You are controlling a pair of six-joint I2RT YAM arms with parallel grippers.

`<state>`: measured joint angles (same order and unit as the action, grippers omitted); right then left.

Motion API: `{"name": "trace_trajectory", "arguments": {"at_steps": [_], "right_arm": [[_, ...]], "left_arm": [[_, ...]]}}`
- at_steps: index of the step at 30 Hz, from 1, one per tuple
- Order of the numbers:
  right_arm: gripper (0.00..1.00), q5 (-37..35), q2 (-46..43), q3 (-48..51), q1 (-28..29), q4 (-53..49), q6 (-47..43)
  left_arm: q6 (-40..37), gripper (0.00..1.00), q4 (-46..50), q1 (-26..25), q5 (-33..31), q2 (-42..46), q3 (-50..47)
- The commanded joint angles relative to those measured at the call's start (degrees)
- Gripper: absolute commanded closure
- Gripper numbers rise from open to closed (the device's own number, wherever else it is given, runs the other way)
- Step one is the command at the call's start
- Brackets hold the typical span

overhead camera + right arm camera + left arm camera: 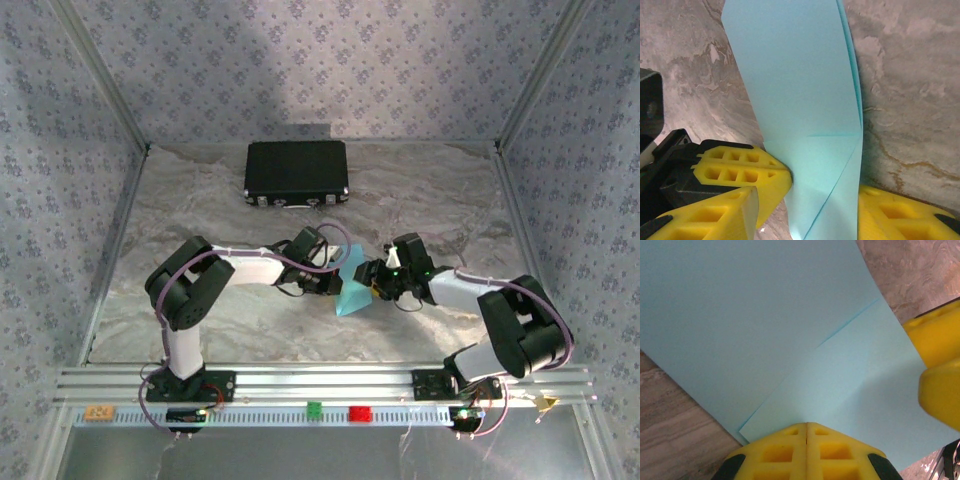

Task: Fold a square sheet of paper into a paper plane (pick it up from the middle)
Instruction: Turn over the paper at the center of the table.

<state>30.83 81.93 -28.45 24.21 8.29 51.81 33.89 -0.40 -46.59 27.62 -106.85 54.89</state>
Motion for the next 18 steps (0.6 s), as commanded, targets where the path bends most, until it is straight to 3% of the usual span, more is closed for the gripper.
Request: {"name": "trace_trajectory", "arguments": {"at_steps": [1, 9, 18], "right_arm": [[0.50, 3.12, 1.45, -1.47, -1.03, 2.07, -1.86], [0.54, 3.52, 3.58, -1.35, -2.04, 3.91, -1.46], [0.66, 3.88, 5.23, -0.71, -3.35, 5.43, -1.73]], "left_arm": [[-0.50, 0.97, 0.54, 0.09, 0.31, -0.97, -1.19], [-0.14, 0.97, 0.27, 0.05, 0.45, -0.69, -1.28], [0.10, 0.97, -0.17, 0.07, 0.60, -0.55, -1.46]]}}
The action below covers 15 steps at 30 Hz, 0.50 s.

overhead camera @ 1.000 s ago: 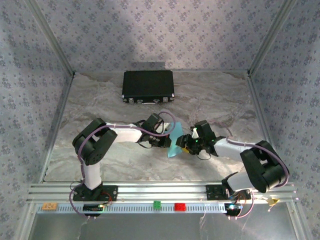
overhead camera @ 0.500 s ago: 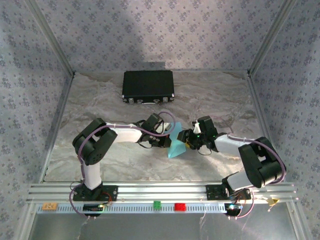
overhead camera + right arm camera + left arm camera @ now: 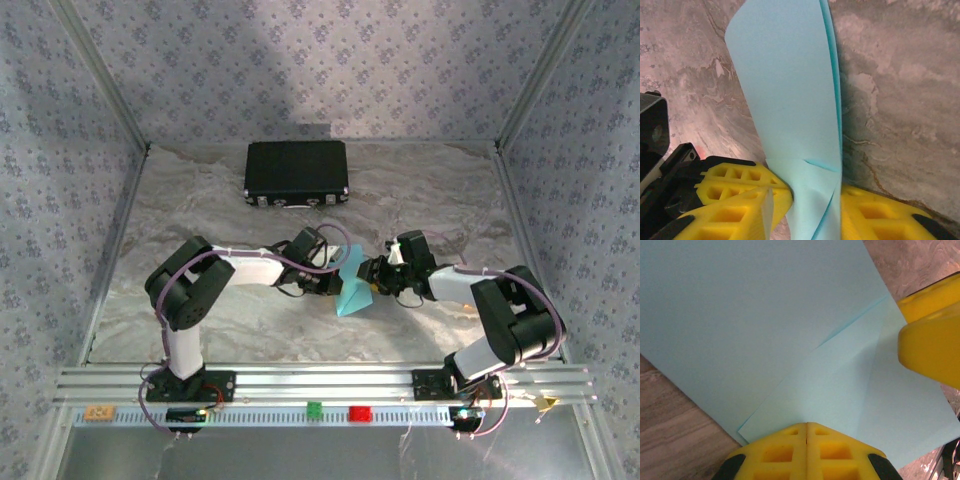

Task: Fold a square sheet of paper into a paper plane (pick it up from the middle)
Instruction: Turn over the paper at the center of the table.

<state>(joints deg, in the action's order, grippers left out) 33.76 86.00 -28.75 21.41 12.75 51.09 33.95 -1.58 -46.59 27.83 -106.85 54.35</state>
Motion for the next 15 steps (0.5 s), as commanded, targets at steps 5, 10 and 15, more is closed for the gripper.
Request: {"name": "trace_trajectory", "arguments": {"at_steps": [5, 10, 15], "right_arm": [[0.70, 2.32, 3.04, -0.36, -0.87, 2.32, -0.90], [0.76, 2.81, 3.47, 0.10, -1.74, 3.55, -0.97], [0.83, 3.25, 3.39, 0.91, -2.58, 4.65, -0.79]], "left_arm": [[0.23, 0.97, 0.71, 0.05, 0.32, -0.27, -1.06], [0.20, 0.97, 0.71, 0.13, 0.45, -0.03, -1.31], [0.23, 0.96, 0.79, 0.26, 0.64, 0.13, -1.23]]}}
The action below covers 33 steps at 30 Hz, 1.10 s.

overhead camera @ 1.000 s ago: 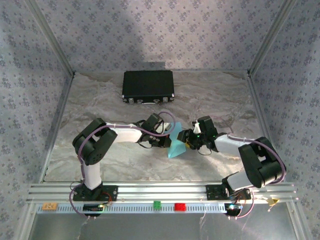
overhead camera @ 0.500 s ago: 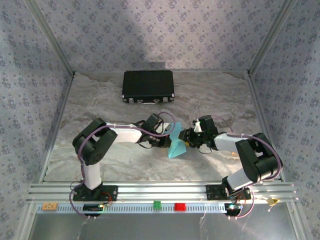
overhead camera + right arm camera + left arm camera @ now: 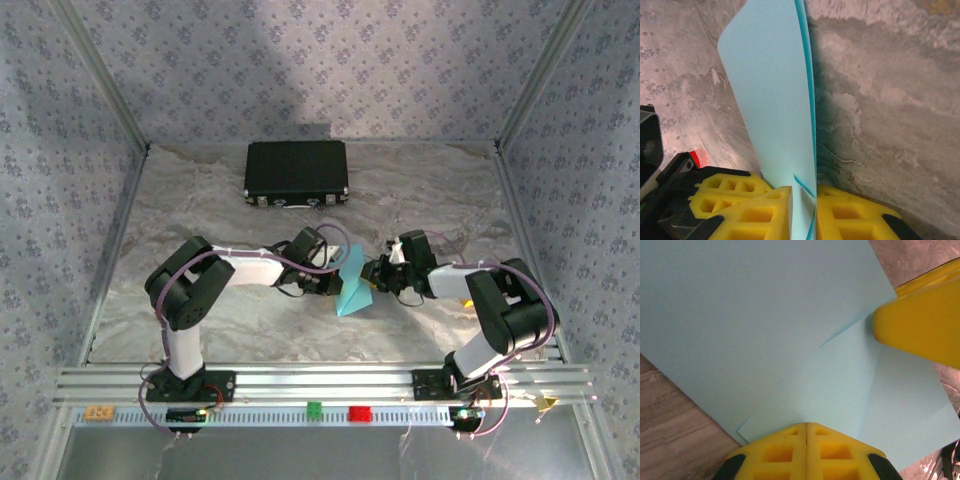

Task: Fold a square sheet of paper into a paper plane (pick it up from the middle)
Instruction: Turn over the paper at the center of the table.

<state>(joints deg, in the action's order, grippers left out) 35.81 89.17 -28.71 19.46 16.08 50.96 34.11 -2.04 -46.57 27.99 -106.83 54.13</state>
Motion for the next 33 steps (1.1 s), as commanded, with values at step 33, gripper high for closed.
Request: {"name": "trace_trajectory", "arguments": {"at_steps": [33], "right_arm": [[0.93, -39.14, -23.04, -18.52, 9.09, -49.75, -20.45]], "left_arm": [[-1.68, 0.86, 4.05, 1.11, -18.91, 28.25, -7.32]]}}
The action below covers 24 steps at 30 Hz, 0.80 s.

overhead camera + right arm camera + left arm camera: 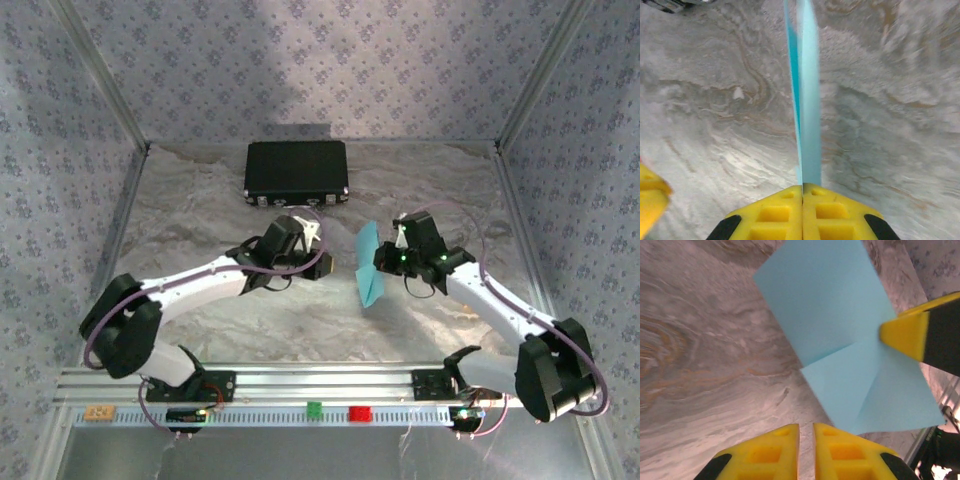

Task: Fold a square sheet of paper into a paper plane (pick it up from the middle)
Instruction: Turn over the paper at the center of the table.

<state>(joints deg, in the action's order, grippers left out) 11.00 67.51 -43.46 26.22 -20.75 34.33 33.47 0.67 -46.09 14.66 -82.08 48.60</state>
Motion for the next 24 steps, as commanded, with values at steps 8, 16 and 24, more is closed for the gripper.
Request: {"name": "trace_trajectory", "arguments": {"at_steps": [8, 16, 24], "right_arm": [[0.92, -42.08, 1.97, -11.50, 10.42, -28.40, -1.56], [0.93, -54.74, 10.84, -15.38, 19.07, -31.14, 0.97], [0.92, -54.61, 22.41, -19.97, 24.40, -30.33, 2.39]], "left_arm": [[3.07, 0.68, 0.53, 3.22, -14.06, 13.66, -8.39], [7.60, 0.50, 5.05, 5.42, -25.89, 22.92, -12.96], [12.99, 0.37, 12.58, 11.50, -28.03, 30.64, -16.52]]}}
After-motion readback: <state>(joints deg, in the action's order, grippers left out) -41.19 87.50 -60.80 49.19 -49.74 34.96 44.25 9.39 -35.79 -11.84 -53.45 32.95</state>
